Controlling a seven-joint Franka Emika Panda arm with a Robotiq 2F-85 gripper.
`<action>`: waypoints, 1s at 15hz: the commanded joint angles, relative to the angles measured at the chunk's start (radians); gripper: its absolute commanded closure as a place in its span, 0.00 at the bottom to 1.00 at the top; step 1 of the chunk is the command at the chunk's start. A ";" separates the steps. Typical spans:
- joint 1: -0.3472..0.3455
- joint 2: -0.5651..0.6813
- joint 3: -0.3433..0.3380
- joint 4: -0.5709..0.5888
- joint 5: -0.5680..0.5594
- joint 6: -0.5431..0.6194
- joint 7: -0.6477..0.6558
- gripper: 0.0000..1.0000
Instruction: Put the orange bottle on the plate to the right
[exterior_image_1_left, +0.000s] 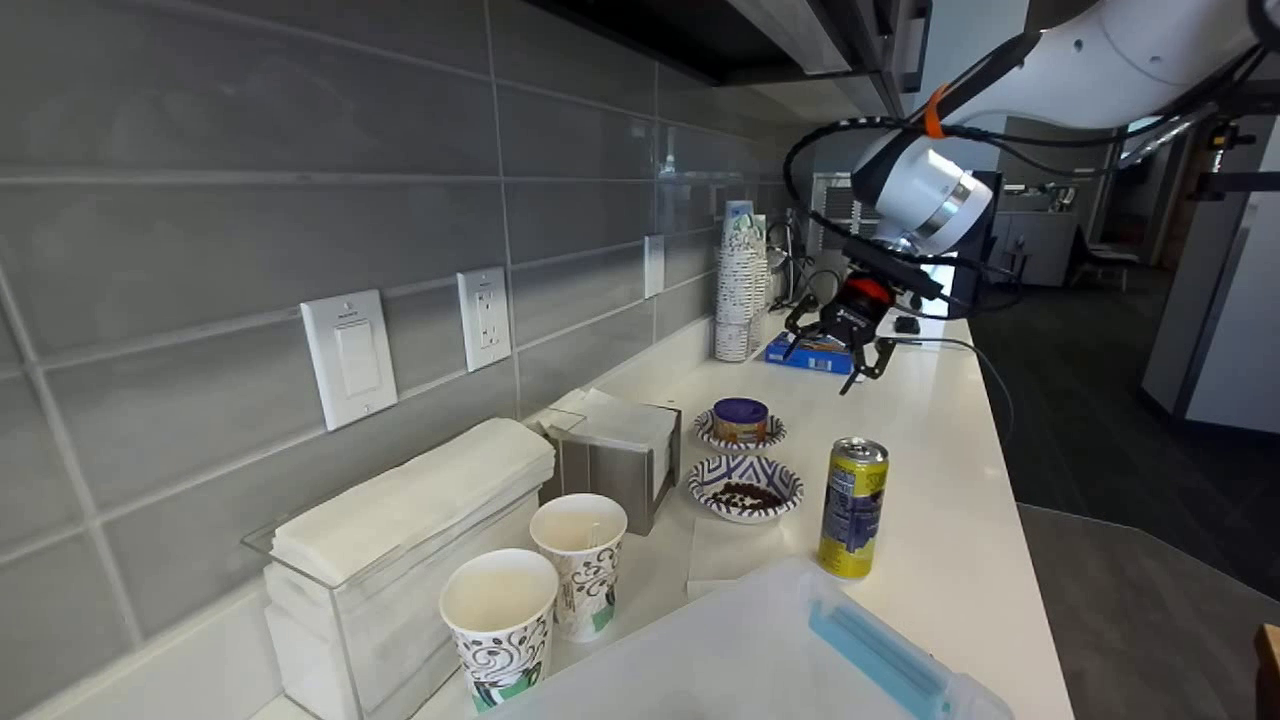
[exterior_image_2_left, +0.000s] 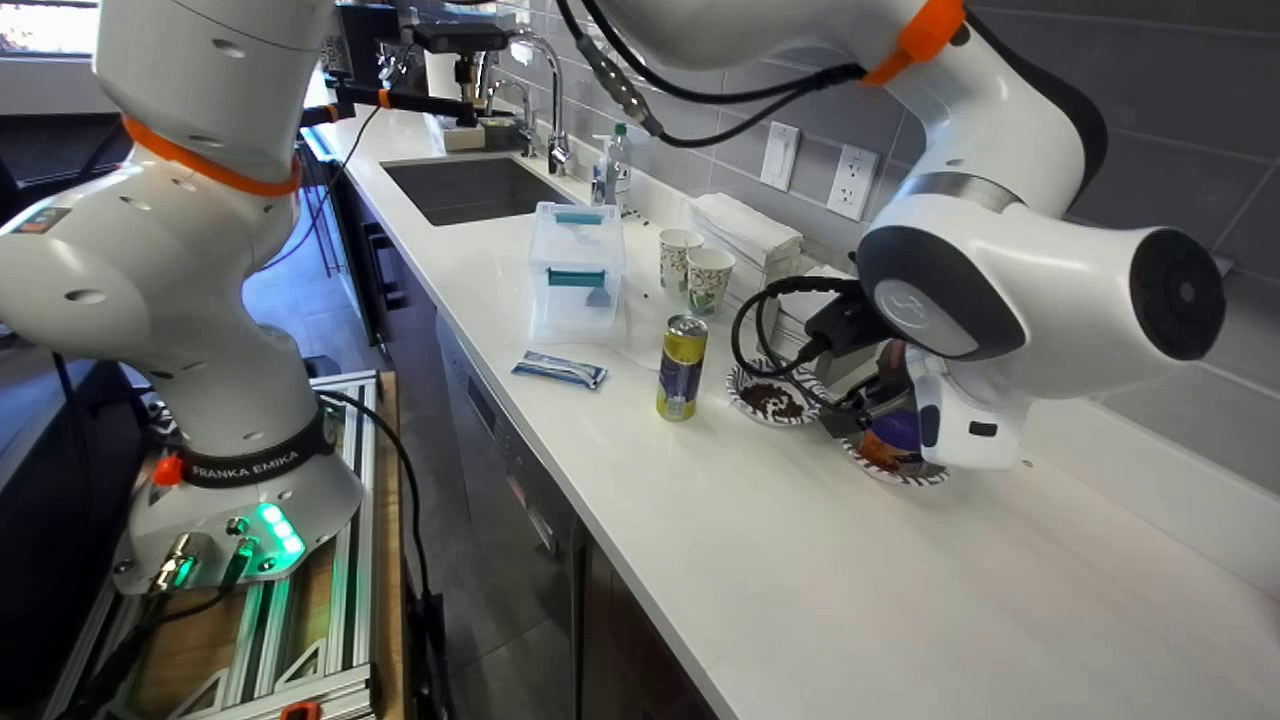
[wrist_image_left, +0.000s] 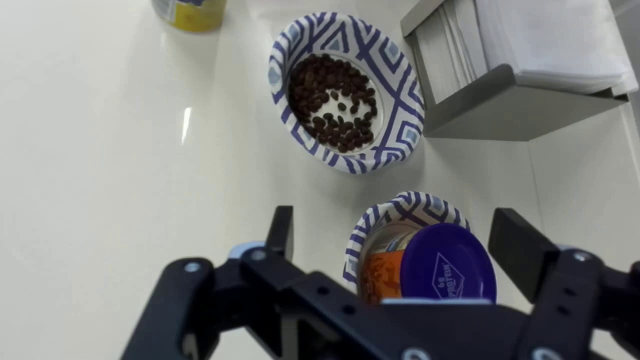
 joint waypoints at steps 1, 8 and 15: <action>0.019 -0.201 -0.007 -0.227 -0.085 0.137 -0.168 0.00; 0.081 -0.581 0.041 -0.495 -0.407 0.210 -0.215 0.00; 0.143 -0.762 0.130 -0.576 -0.590 0.155 -0.214 0.00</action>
